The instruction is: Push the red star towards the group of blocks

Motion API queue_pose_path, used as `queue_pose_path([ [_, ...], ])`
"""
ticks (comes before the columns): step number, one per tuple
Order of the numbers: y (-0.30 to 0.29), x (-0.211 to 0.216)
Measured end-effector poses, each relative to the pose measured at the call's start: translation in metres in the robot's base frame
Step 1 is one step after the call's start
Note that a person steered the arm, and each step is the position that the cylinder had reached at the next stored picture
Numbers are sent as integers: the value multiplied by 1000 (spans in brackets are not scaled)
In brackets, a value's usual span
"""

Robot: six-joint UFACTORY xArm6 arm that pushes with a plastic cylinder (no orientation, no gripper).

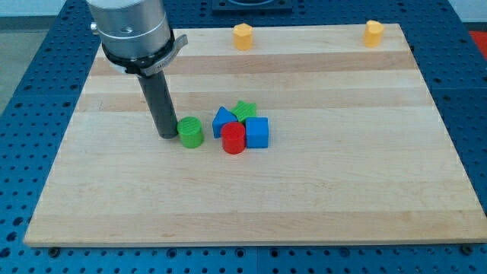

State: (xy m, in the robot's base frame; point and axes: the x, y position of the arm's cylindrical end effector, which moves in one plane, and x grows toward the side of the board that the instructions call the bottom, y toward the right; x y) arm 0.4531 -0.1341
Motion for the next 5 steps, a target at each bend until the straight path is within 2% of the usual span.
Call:
queue_pose_path([
  [1,-6,-2],
  [2,-37,-45],
  [5,-39,-220],
])
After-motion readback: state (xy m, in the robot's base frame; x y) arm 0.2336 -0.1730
